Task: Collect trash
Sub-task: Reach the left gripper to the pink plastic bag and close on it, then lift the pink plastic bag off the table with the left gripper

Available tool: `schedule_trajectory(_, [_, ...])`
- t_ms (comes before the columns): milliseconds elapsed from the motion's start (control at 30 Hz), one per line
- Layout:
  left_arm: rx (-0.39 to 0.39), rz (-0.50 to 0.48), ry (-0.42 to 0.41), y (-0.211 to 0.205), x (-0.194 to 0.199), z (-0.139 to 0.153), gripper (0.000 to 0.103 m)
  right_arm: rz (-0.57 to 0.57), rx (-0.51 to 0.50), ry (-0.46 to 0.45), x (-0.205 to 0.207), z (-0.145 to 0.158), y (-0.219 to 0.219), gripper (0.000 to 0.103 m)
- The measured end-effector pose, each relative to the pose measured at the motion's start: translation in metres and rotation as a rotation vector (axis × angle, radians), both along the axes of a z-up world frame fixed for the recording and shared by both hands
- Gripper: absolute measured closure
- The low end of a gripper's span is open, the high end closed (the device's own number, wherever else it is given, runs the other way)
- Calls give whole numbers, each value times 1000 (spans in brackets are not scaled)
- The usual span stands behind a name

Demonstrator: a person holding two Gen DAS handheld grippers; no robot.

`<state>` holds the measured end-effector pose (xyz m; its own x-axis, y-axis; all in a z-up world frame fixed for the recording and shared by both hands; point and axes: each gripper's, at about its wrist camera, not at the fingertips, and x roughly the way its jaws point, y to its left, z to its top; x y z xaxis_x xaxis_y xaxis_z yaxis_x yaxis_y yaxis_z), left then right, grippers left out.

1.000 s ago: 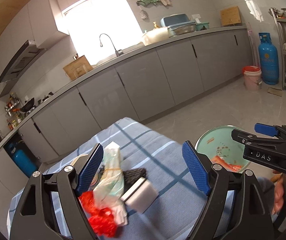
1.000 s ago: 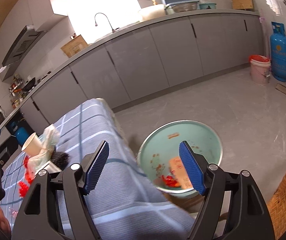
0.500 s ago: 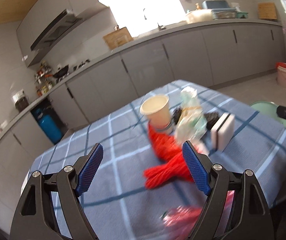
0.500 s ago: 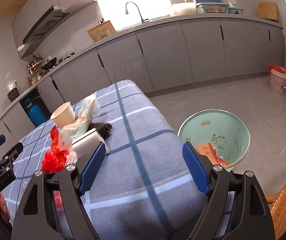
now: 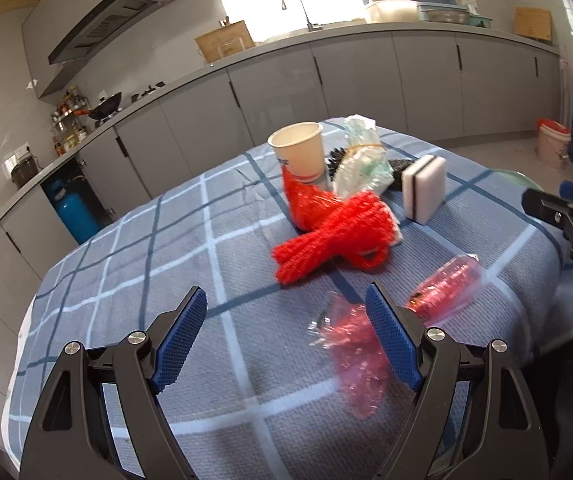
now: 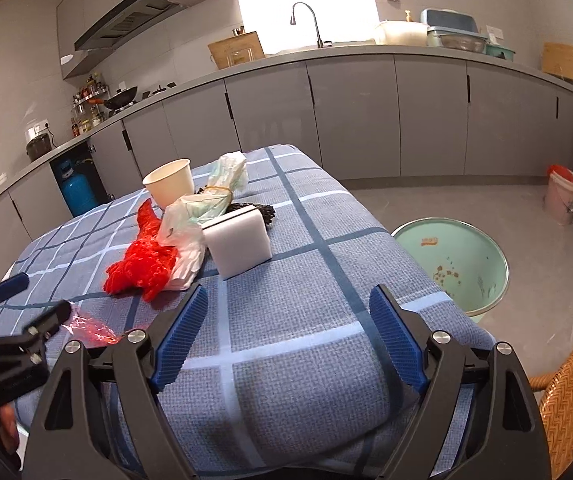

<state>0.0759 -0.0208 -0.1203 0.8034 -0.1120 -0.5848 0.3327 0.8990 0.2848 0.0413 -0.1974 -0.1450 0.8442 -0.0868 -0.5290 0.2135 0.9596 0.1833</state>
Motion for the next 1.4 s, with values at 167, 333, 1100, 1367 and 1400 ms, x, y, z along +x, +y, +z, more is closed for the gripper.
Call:
schedule_trajectory(167, [13, -15, 43, -10, 4, -19, 22, -2, 0, 1, 0, -2, 0, 18])
schedule_trajectory(333, [8, -22, 67, -15, 11, -32, 24, -3, 5, 16, 2, -8, -1, 17])
schedule_trajectory(1100, [-85, -124, -42, -4, -31, 25, 99, 13, -19, 29, 6, -10, 8, 16])
schedule_trajectory(1367, [-71, 58, -143, 24, -2, 45, 99, 67, -73, 24, 31, 3, 18, 16])
schedule_trajectory(1400, [-65, 95, -149, 27, 8, 45, 99, 78, -87, 23, 38, 6, 20, 16])
